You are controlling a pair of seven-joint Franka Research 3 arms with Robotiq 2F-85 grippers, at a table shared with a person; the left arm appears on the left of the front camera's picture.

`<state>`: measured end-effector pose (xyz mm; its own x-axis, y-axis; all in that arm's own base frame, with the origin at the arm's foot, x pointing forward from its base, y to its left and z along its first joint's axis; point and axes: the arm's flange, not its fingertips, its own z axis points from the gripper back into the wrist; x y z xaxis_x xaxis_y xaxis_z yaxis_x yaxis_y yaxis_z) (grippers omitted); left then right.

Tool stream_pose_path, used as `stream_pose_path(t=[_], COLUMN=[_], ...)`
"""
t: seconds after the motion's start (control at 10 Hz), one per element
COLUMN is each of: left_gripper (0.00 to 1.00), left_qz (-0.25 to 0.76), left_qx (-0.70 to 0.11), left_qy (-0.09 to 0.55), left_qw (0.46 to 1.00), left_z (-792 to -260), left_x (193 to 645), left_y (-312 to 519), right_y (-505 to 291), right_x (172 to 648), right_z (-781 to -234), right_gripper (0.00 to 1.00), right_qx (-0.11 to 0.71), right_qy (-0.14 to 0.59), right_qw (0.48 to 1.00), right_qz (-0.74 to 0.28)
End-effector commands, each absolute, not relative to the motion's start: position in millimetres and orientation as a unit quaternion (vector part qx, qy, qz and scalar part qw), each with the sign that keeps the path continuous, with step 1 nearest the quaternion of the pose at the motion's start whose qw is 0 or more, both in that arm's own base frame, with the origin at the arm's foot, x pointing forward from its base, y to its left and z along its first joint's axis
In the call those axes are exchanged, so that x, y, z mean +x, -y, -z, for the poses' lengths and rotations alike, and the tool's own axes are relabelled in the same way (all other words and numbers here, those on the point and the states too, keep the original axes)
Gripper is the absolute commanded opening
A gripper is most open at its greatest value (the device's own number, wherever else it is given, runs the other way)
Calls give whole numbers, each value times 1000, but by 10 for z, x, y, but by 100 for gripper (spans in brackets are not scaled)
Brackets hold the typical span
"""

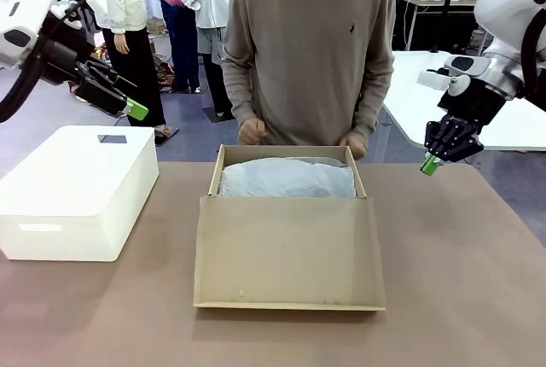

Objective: Pack the shoes into the box.
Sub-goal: Close the Shoes Box.

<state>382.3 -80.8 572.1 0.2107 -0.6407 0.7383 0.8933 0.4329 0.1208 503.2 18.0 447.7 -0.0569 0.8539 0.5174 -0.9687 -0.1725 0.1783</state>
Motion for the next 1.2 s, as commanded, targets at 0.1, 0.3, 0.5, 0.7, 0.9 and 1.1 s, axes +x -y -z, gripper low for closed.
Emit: stream_pose_path(t=[0.1, 0.3, 0.5, 0.7, 0.9, 1.1], left_gripper=[100, 100, 100, 100, 100, 100], left_qz=[507, 507, 507, 507, 507, 507], left_qx=[-177, -177, -177, -177, -177, -177], left_qy=[377, 377, 377, 377, 377, 377], left_qw=[755, 755, 755, 755, 755, 755], left_z=[-5715, -5715, -5715, -5715, -5715, -5715], left_x=[3828, 3828, 3828, 3828, 3828, 3828], left_y=[805, 805, 805, 805, 805, 805], right_y=[-176, -189, -185, -194, -215, -234], right_x=[5027, 5030, 4988, 4933, 4888, 4821], right_z=[-4516, -4488, -4344, -4203, -4028, -3824], right_gripper=[0, 0, 0, 0, 0, 0], right_qx=[256, 263, 267, 280, 284, 291], right_qy=[109, 109, 135, 159, 180, 192], right_qw=[633, 633, 630, 616, 596, 570], right_qz=[-722, -720, -717, -719, -729, -744])
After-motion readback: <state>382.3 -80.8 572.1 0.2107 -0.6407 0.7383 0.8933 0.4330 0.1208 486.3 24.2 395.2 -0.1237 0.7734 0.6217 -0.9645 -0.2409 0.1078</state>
